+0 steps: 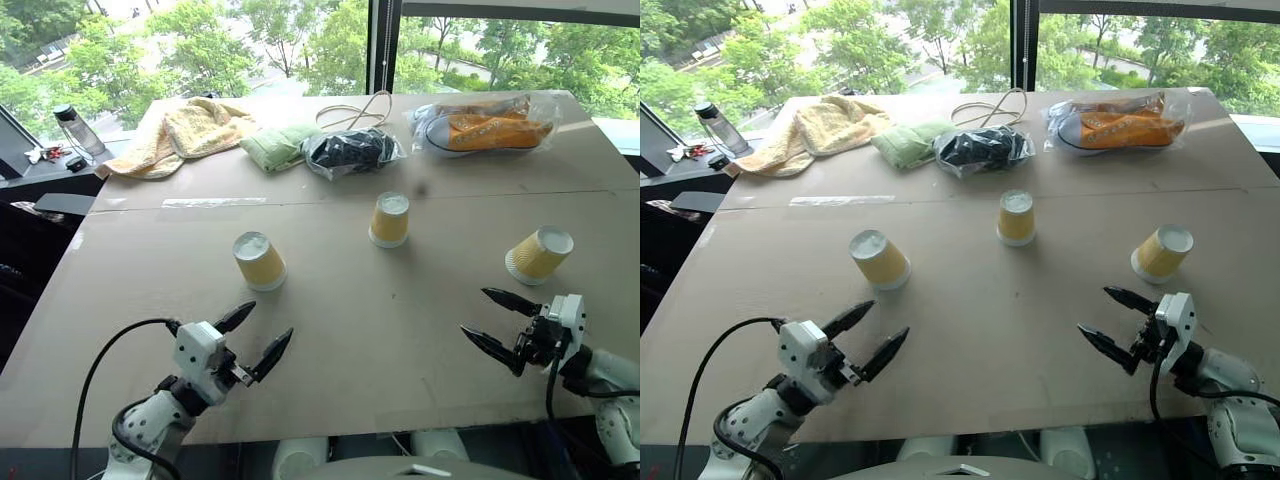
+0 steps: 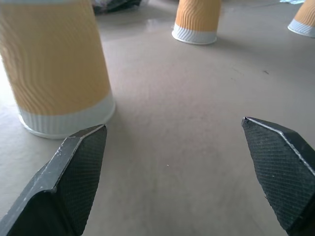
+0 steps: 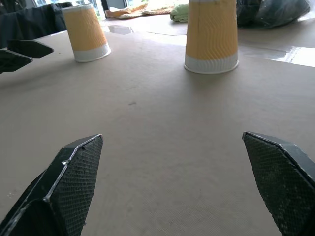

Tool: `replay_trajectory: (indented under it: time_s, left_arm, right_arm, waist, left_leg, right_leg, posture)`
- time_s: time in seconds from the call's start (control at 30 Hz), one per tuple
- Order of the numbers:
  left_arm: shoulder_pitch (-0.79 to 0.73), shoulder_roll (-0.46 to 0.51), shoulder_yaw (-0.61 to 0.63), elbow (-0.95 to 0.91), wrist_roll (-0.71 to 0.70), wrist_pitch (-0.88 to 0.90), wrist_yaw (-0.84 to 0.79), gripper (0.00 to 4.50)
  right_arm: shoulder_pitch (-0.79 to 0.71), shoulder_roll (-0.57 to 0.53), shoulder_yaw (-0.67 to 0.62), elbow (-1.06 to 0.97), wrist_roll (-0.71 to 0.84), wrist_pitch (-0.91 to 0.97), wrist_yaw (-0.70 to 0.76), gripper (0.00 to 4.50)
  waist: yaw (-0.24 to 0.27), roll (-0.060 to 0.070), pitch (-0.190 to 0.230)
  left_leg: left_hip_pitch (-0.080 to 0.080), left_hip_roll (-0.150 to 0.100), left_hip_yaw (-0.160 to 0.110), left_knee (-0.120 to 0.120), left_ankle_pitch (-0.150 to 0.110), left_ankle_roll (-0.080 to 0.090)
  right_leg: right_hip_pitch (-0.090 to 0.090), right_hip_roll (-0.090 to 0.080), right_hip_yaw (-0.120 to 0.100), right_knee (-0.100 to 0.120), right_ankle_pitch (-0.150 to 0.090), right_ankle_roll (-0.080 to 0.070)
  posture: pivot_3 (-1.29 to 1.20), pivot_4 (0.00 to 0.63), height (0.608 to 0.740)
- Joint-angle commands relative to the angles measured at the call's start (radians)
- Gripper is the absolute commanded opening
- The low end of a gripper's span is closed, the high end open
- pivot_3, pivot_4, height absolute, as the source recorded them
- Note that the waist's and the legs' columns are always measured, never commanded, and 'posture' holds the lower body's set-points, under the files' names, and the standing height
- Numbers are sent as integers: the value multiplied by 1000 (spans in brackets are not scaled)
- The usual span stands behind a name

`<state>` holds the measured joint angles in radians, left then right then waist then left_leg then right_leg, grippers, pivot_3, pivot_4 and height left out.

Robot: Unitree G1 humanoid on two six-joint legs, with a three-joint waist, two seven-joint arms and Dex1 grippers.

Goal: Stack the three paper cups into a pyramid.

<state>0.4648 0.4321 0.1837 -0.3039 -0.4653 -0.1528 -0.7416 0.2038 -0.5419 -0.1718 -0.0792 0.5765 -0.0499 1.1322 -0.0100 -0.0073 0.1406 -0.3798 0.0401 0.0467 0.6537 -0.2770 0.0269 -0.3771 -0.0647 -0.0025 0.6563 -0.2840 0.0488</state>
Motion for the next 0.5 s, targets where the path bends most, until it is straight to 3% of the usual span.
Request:
replay_trajectory:
  time_s: [0.03, 0.33, 0.5]
  left_arm:
    - [-53, -3, 76, -45, -35, -47, 23, 4500]
    - [-264, 12, 74, -11, 2, 96, 134, 4500]
    - [-293, 4, 79, -2, 36, 121, 177, 4500]
  right_arm:
    - [-14, -16, 9, -132, 55, 25, 30, 4490]
    - [-132, -7, 33, -260, 101, 114, -27, 4490]
    - [-142, -13, 24, -261, 107, 115, -18, 4490]
  waist:
    - [1, -1, 0]
    - [2, -5, 1]
    - [2, -5, 1]
  left_leg:
    - [0, 0, 0, 0, 0, 0]
    - [-1, -1, -1, 2, 0, 0]
    - [-1, -1, -1, 2, 0, 0]
  right_leg:
    - [0, 0, 0, 0, 0, 0]
    - [0, 1, -1, 0, 0, 1]
    - [0, 1, -1, 0, 0, 1]
  posture:
    - [0, 150, 740]
    - [0, 150, 740]
    - [0, 150, 740]
